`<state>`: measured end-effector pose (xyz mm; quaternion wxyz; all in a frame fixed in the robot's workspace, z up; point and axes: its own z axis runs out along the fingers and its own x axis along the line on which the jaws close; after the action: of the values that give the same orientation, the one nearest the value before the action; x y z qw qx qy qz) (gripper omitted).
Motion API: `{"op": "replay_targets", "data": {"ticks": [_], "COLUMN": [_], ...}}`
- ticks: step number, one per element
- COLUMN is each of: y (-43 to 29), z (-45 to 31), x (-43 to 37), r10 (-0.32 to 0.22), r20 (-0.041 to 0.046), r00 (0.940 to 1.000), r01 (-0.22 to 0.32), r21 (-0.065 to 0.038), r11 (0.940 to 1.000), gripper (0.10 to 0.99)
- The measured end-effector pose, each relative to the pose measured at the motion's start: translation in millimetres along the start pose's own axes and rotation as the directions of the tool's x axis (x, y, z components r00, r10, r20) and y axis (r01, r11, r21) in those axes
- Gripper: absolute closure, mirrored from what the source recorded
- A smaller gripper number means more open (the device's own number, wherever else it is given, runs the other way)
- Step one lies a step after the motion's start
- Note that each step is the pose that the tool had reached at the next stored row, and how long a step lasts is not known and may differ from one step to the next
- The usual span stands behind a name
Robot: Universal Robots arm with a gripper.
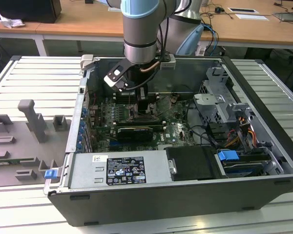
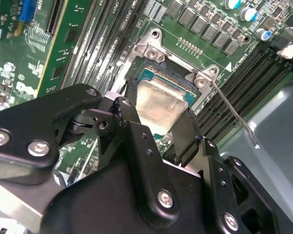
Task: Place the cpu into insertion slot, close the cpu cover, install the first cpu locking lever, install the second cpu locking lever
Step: 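Place the cpu into insertion slot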
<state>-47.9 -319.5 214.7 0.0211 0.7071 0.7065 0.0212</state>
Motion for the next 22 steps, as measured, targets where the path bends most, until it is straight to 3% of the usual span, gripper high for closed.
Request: {"op": "replay_targets", "data": {"ticks": [5, 13, 19, 20, 22], "y": [1.2, 0.9, 0.9, 0.9, 0.9], "z": [7.1, 12.5, 12.6, 12.6, 12.6], "x": [1.1, 2.5, 2.5, 2.5, 2.5], "r10": [0.002, 0.002, 0.002, 0.002, 0.002], "r20": [0.0002, 0.0002, 0.0004, 0.0003, 0.0003], "r00": [1.0000, 1.0000, 1.0000, 1.0000, 1.0000], "r01": [-0.002, -0.002, -0.002, -0.002, -0.002], "r21": [0.003, 0.004, 0.004, 0.003, 0.003], "r11": [1.0000, 1.0000, 1.0000, 1.0000, 1.0000], "gripper": [0.557, 0.557, 0.549, 0.486, 0.486]}}
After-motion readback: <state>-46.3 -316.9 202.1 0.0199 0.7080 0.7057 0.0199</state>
